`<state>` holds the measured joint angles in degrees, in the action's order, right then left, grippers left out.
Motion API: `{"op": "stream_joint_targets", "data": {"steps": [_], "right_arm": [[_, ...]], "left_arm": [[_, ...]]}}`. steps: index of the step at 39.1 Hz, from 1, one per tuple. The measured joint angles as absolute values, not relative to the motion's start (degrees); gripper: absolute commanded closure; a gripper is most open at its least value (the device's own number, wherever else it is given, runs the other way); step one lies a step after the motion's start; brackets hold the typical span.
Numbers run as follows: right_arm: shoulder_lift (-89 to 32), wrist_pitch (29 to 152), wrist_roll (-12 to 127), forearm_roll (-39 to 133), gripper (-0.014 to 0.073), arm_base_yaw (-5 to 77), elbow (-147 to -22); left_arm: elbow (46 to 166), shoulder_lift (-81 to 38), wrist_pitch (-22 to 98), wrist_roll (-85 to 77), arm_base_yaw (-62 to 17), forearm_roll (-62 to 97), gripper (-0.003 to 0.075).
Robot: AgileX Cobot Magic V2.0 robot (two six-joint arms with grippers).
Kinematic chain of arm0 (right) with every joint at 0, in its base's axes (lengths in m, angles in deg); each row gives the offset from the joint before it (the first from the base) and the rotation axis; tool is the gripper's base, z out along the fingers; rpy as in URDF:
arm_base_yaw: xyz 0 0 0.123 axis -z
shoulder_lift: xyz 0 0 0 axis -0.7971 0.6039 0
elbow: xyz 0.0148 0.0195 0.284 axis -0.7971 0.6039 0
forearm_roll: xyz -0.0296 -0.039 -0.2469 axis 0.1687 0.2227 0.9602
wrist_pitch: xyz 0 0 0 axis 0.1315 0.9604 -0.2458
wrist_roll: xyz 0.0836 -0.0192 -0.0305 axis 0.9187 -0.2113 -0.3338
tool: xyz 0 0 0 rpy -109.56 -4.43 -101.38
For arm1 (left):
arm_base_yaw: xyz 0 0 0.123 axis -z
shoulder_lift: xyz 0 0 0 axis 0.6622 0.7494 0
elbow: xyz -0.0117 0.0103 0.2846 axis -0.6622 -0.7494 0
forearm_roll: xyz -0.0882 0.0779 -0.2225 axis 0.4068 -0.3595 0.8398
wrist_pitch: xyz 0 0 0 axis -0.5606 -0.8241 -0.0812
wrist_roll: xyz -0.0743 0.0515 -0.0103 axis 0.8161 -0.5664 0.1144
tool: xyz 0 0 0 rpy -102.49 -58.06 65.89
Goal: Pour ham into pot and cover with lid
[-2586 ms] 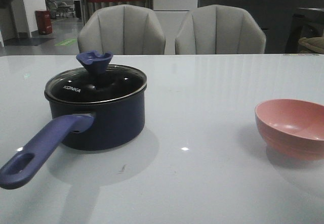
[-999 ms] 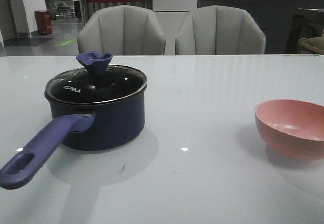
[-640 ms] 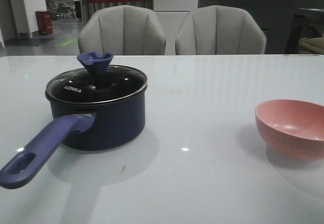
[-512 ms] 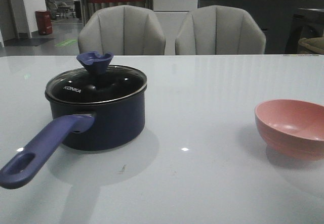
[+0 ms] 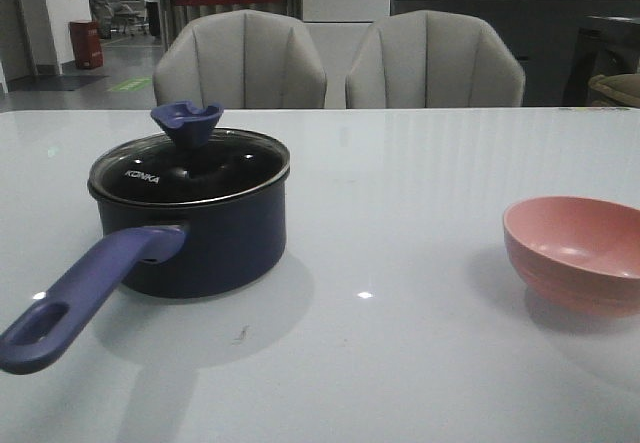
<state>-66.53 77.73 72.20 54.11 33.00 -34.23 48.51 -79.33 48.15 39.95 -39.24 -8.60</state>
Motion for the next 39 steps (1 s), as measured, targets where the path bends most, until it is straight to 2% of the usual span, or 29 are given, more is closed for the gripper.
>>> {"op": "stream_joint_targets", "data": {"steps": [39], "right_arm": [[-66.5, 77.7, 72.2, 54.1, 0.0447, 33.0, -34.2]], "left_arm": [[48.5, -79.3, 48.9, 40.0, -39.2, -8.6, 0.0607]]}}
